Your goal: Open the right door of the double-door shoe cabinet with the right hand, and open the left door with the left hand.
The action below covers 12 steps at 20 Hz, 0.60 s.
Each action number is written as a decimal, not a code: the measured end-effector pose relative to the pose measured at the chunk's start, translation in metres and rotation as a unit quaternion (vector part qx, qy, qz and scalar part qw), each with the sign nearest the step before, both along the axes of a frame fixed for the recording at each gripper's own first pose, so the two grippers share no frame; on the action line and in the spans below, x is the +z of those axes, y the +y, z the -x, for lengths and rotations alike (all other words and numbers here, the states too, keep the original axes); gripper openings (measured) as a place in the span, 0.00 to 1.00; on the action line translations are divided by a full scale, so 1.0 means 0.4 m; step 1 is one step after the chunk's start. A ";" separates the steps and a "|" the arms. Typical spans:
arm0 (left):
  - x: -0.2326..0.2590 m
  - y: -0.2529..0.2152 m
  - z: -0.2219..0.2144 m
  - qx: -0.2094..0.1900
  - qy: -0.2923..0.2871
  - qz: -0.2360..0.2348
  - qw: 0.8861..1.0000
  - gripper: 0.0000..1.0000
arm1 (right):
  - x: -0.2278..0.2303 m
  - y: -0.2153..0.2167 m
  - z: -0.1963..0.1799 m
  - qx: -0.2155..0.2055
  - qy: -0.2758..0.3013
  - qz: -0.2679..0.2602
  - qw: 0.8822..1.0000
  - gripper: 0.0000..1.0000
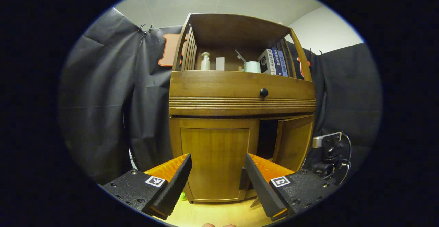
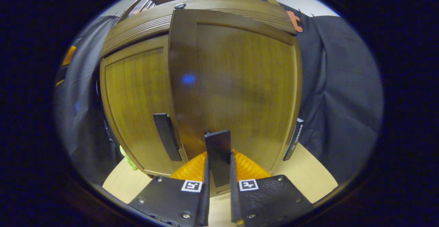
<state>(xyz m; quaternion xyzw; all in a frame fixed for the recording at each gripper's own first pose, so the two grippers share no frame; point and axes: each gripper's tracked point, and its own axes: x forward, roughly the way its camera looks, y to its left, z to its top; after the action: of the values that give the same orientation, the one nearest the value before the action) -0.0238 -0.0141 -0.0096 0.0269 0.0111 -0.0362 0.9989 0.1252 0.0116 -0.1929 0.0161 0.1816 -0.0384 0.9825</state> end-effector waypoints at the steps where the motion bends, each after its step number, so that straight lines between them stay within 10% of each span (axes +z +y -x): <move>1: -0.002 -0.009 -0.003 -0.005 0.001 0.002 1.000 0.92 | -0.001 0.000 0.000 -0.003 -0.001 0.001 1.000 0.25; 12: -0.065 -0.177 -0.009 -0.087 0.031 0.012 0.996 0.96 | 0.029 -0.024 0.022 -0.100 -0.019 0.006 0.995 0.24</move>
<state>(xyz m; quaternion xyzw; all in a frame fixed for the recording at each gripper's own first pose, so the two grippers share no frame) -0.0202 -0.0849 -0.0356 0.0148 0.0390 -0.1238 0.9914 0.1165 0.0018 -0.1815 0.0293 0.1598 -0.1375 0.9771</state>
